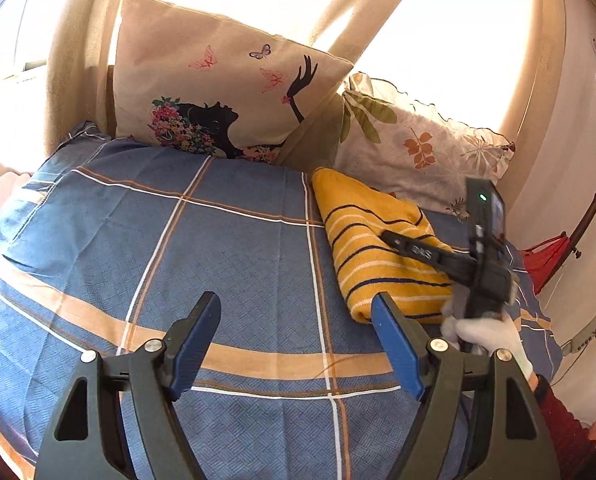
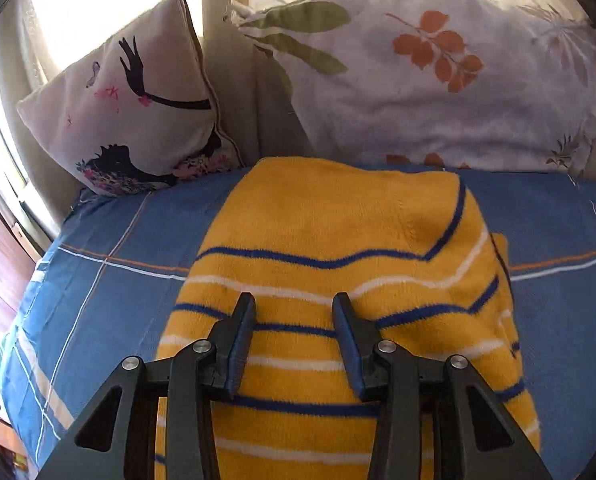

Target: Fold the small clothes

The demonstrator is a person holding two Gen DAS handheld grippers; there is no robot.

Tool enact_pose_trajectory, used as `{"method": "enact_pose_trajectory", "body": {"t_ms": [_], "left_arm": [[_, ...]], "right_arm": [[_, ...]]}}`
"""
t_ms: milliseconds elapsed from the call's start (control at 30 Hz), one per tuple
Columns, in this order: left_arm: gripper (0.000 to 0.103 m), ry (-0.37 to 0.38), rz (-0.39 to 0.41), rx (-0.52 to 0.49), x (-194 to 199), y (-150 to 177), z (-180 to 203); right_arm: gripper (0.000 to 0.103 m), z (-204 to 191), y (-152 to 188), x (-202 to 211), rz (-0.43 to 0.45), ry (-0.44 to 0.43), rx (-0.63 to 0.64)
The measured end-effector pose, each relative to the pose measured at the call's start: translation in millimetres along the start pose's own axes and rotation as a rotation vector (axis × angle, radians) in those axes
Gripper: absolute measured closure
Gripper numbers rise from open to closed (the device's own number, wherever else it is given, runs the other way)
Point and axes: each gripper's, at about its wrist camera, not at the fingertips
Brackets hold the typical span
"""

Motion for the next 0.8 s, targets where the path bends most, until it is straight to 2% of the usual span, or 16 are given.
{"method": "enact_pose_trajectory", "body": {"t_ms": [67, 100, 267, 300, 333, 367, 433, 500, 567, 633, 700, 800], "left_arm": [[0.023, -0.008, 0.015, -0.008, 0, -2, -3], [0.023, -0.005, 0.015, -0.012, -1, -2, -4], [0.023, 0.007, 0.031, -0.045, -4, 4, 5], [0.023, 0.0, 0.045, -0.056, -2, 5, 8], [0.023, -0.008, 0.065, -0.068, 1, 6, 11], [0.022, -0.018, 0.091, -0.081, 5, 7, 14], [0.015, -0.053, 0.158, -0.107, 17, 8, 21], [0.003, -0.095, 0.243, -0.133, 31, 7, 30], [0.0, -0.144, 0.323, -0.151, 41, 8, 40], [0.0, -0.19, 0.369, -0.163, 41, 10, 47], [0.0, -0.197, 0.334, -0.176, 32, 14, 54], [0.0, -0.188, 0.179, -0.196, 6, 28, 60]], "right_arm": [[0.06, 0, 23, 27, 0.03, 0.012, 0.025], [0.05, 2, 35, 36, 0.014, 0.038, 0.032], [0.048, 17, 83, 74, -0.061, 0.046, 0.01], [0.046, 19, 88, 83, -0.065, 0.05, -0.007], [0.039, 20, 92, 90, -0.076, 0.065, -0.027], [0.038, 22, 97, 98, -0.072, 0.07, -0.047], [0.038, 24, 106, 116, -0.036, 0.056, -0.09], [0.038, 22, 112, 132, 0.003, 0.053, -0.121], [0.036, 17, 114, 147, 0.048, 0.059, -0.131], [0.03, 10, 114, 157, 0.087, 0.061, -0.13], [0.026, 3, 115, 163, 0.114, 0.059, -0.137], [0.024, -2, 117, 162, 0.102, 0.075, -0.138]]}}
Point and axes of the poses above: each gripper's, at about its wrist camera, not at the fingertips, and x roughly against the way its jaws point, z to its right, y to its underside, and after that the axes turned 15 degrees about x, right-handed
